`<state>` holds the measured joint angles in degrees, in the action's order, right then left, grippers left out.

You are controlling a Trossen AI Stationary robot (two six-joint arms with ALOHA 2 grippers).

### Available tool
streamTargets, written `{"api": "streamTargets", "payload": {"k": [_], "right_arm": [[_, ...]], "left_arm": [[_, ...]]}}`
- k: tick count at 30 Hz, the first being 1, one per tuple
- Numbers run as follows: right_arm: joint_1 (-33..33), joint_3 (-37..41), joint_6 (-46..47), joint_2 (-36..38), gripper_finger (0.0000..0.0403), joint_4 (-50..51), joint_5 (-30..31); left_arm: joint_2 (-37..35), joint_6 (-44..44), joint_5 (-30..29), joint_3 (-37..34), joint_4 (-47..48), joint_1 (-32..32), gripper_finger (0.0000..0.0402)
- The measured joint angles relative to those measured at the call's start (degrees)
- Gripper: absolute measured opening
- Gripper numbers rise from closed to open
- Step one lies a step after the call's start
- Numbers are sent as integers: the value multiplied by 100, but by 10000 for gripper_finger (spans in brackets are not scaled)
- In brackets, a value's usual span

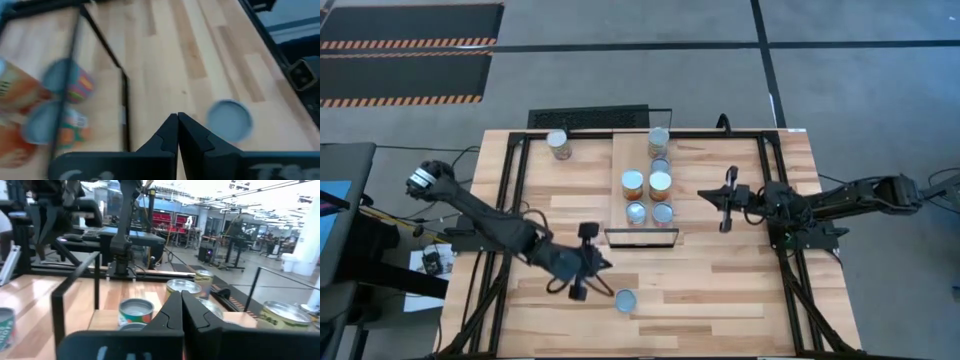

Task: Pick and place cans onto a shelf
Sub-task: Put the canned carrots on the shelf

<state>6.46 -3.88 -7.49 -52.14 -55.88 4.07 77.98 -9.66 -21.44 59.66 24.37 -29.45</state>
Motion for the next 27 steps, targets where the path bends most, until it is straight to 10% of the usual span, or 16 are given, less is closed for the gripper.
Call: {"api": "streamTargets", "payload": {"k": [27], "right_arm": [[-199,2,412,-2,5,426,49]], "left_arm": [[2296,336,966,181,-1395,-585,92]]}}
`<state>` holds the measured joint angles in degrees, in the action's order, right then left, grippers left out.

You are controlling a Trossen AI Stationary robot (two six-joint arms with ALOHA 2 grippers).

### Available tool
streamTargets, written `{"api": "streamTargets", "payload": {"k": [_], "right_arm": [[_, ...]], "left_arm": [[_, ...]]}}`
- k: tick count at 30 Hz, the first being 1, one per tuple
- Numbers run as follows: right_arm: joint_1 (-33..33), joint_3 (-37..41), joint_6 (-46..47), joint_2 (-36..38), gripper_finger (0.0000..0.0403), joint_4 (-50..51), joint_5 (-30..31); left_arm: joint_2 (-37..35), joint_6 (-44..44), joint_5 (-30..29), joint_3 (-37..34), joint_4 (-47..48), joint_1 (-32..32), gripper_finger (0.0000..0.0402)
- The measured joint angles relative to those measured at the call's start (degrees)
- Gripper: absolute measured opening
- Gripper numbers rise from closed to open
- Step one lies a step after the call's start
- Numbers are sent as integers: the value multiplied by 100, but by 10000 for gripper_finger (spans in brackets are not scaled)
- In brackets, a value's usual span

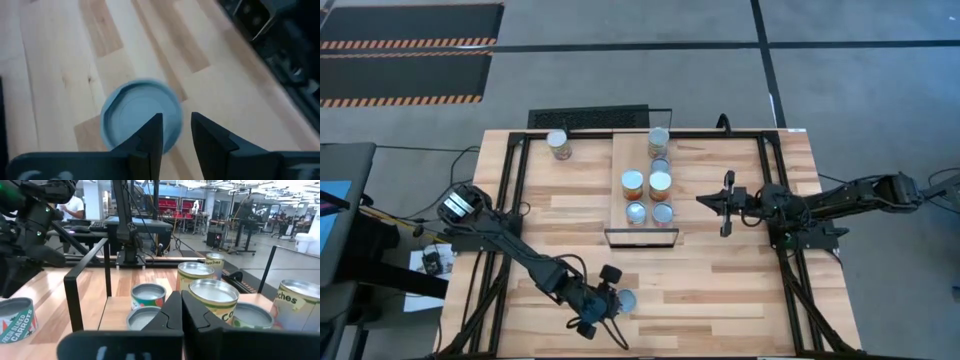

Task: Pick and place cans onto a shelf
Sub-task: Put the canned carrots on the shelf

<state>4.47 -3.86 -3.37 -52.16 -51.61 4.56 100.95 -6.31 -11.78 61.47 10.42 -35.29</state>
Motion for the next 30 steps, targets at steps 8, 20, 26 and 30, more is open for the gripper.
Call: {"api": "streamTargets", "payload": {"k": [8,20,26,30], "right_arm": [[0,2,38,0,5,26,-11],[0,2,42,0,8,15,-9],[4,2,39,0,15,15,-9],[13,2,0,0,14,15,-7]], "left_arm": [[53,52,-100,-4,51,27,93],[53,-33,-84,-2,65,159,64],[48,227,242,-2,183,280,6],[48,225,354,-4,329,322,5]]}}
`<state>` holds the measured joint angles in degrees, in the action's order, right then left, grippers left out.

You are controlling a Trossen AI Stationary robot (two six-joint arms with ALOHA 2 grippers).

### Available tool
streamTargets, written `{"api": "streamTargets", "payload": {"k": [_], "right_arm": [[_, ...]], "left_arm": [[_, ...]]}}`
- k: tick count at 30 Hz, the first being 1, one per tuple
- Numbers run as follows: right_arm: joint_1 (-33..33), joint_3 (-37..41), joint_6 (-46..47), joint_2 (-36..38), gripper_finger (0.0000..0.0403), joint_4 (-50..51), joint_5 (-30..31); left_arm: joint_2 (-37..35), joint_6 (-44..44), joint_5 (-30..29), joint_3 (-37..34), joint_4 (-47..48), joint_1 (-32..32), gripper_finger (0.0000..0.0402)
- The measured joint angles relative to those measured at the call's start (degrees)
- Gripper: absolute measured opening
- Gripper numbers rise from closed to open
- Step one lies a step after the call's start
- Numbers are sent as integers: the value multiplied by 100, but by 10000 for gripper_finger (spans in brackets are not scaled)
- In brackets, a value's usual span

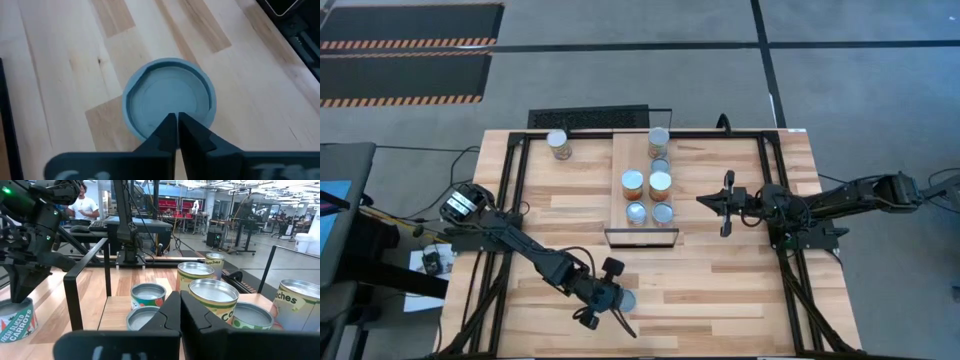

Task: Pick and place cans onto a shelf
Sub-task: Put the canned carrots on the shelf

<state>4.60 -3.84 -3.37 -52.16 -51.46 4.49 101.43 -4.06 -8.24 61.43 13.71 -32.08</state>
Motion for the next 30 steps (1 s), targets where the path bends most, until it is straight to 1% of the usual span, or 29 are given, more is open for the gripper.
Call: {"api": "streamTargets", "payload": {"k": [5,10,13,17,19,24,30], "right_arm": [[0,0,-5,0,15,0,2],[-2,-2,-5,0,15,2,2],[0,-2,-5,0,13,2,2],[4,-2,-10,0,14,2,3],[4,-2,-9,0,15,2,4],[3,-1,-14,0,13,2,4],[3,-2,-27,0,12,2,4]], "left_arm": [[0,19,-126,131,223,12,3],[-7,70,-166,373,615,118,19],[-9,129,-55,441,639,214,36],[-9,116,333,442,393,369,44],[-9,108,465,442,271,402,39],[-9,283,503,442,73,377,6],[-9,230,444,442,0,347,1]]}}
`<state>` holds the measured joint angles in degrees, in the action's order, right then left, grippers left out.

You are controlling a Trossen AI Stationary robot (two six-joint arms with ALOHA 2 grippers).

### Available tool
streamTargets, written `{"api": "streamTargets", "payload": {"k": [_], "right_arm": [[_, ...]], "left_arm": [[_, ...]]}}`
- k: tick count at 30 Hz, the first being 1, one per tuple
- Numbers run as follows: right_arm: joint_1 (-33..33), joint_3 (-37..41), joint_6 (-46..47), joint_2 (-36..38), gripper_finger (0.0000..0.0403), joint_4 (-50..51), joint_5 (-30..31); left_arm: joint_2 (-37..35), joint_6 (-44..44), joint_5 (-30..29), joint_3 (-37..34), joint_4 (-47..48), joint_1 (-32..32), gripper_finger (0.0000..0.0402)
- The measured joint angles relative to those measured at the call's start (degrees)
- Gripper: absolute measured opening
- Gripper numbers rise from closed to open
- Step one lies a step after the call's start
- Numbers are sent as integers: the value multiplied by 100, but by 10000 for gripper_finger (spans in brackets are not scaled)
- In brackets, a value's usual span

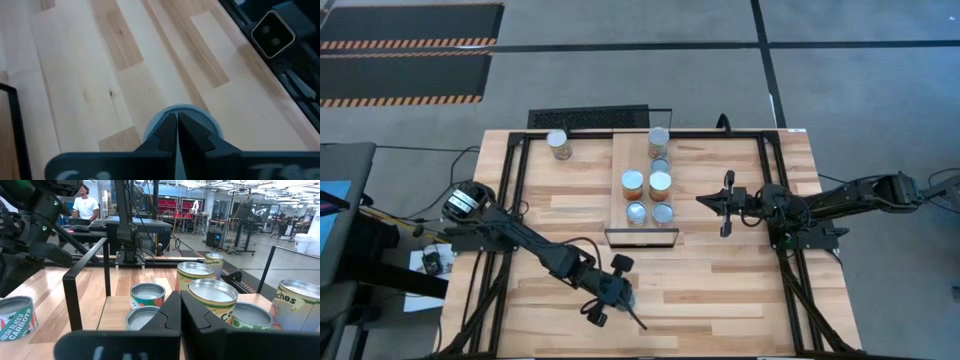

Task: Pick and place cans onto a shelf
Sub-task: Put the canned carrots on the shelf

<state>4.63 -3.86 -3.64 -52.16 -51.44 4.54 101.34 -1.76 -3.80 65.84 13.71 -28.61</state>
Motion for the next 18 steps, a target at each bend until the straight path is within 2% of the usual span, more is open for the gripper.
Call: {"api": "streamTargets", "payload": {"k": [18], "right_arm": [[1,0,17,0,12,0,0]], "left_arm": [[96,-246,33,-160,79,-71,0]]}}
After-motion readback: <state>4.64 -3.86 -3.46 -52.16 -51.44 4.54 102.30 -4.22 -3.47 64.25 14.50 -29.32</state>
